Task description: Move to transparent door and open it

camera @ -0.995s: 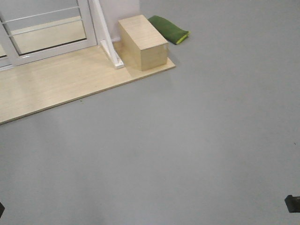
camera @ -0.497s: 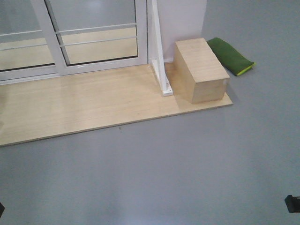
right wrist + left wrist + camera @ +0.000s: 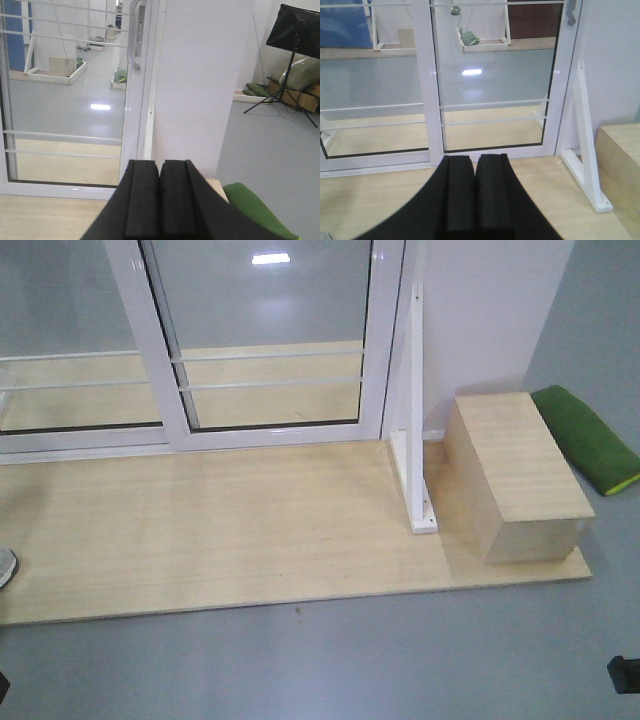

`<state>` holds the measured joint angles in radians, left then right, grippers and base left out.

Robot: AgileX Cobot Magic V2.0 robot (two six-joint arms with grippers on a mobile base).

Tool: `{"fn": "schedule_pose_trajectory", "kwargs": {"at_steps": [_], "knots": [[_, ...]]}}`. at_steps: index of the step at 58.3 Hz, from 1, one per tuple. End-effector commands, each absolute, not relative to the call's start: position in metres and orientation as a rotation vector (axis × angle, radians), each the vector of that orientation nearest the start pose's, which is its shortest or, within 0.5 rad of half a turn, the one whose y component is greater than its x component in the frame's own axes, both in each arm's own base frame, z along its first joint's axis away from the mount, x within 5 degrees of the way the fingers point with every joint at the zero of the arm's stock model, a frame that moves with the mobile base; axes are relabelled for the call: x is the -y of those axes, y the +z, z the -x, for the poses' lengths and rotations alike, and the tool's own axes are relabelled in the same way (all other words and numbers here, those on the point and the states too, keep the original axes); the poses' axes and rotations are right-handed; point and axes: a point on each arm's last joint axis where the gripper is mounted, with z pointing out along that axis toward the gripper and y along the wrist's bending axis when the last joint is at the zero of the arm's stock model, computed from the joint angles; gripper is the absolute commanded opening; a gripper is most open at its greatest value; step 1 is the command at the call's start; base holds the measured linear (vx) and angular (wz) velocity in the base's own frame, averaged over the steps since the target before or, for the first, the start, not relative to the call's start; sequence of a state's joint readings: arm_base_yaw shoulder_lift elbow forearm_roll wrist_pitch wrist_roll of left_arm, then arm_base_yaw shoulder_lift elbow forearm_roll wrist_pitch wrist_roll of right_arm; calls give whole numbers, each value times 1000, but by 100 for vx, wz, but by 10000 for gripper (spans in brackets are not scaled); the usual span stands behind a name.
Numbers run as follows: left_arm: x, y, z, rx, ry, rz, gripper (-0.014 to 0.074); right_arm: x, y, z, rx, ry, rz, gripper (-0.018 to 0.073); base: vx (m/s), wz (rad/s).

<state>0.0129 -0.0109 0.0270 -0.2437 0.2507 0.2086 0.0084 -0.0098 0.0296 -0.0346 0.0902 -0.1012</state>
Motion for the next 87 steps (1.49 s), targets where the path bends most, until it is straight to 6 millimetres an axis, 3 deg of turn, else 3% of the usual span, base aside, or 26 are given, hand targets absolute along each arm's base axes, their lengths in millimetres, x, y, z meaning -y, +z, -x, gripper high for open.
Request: {"fn": "schedule_pose_trajectory", "kwargs": {"at_steps": [1, 41, 87], "knots": [[3, 180, -56, -1685, -67, 17, -6, 0, 198, -56, -1515, -111, 107, -8, 65, 18], [3, 180, -56, -1685, -67, 17, -6, 0, 198, -56, -1515, -111, 107, -8, 53, 10], [3, 180, -56, -1685, -67, 17, -6, 0, 198, -56, -1515, -111, 107, -8, 26, 1]]}}
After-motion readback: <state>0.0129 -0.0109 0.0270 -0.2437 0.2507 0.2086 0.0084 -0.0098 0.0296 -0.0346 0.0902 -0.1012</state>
